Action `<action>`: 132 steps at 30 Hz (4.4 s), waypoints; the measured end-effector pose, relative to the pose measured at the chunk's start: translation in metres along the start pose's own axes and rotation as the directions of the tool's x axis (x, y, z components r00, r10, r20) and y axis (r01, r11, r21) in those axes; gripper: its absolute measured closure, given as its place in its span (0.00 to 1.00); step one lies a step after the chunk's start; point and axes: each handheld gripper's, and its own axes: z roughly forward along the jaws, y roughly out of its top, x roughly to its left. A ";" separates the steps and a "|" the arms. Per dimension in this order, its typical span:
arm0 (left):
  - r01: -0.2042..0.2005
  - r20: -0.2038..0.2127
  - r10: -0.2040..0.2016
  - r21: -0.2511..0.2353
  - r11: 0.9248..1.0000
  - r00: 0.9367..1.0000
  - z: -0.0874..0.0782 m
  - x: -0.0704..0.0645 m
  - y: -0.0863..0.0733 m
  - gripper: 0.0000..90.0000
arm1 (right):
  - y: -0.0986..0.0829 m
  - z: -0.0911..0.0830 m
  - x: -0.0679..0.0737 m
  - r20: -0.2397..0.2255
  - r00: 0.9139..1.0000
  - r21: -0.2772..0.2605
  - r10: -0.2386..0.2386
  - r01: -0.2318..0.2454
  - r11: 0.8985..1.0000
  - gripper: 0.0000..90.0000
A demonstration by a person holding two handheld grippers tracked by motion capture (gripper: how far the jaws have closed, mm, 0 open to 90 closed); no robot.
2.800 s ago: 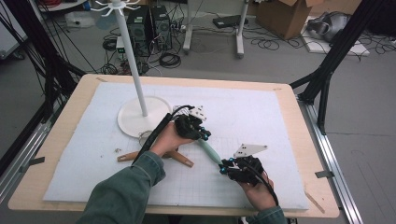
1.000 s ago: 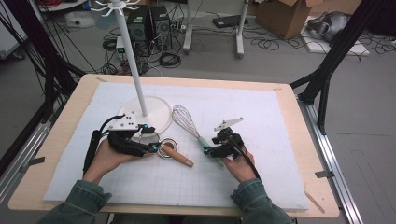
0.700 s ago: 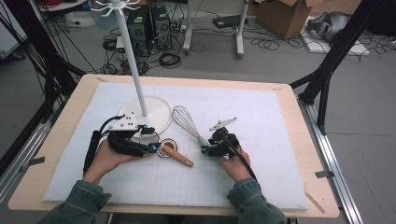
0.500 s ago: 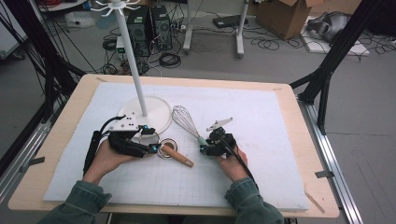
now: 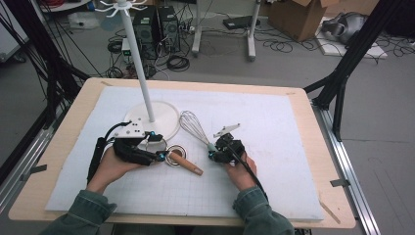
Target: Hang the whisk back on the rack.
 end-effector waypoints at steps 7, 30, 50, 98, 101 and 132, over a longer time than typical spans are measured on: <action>-0.001 -0.006 0.001 -0.004 1.000 1.000 -0.004 0.001 0.000 0.42 | -0.001 -0.003 -0.002 0.044 0.999 0.012 0.010 -0.010 1.000 0.77; -0.017 0.003 0.017 -0.037 0.999 1.000 -0.016 -0.001 0.008 0.42 | -0.006 -0.042 -0.003 -0.062 0.996 -0.086 -0.065 0.060 0.994 0.77; -0.041 0.018 0.043 -0.061 0.997 0.999 -0.037 -0.006 0.015 0.40 | 0.016 -0.047 0.046 -0.298 0.899 -0.133 -0.321 0.294 0.947 0.77; -0.052 0.038 0.052 -0.011 0.999 0.998 -0.048 0.000 -0.007 0.41 | 0.046 0.032 0.110 -0.473 0.734 -0.068 -0.487 0.521 0.851 0.75; -0.056 0.044 0.056 -0.005 0.998 0.997 -0.045 0.000 -0.008 0.41 | 0.046 0.032 0.110 -0.480 0.735 -0.064 -0.479 0.515 0.855 0.73; -0.159 0.162 0.143 0.090 0.983 0.976 -0.007 -0.014 -0.015 0.47 | 0.001 -0.012 0.072 -0.416 0.797 -0.126 -0.438 0.426 0.896 0.64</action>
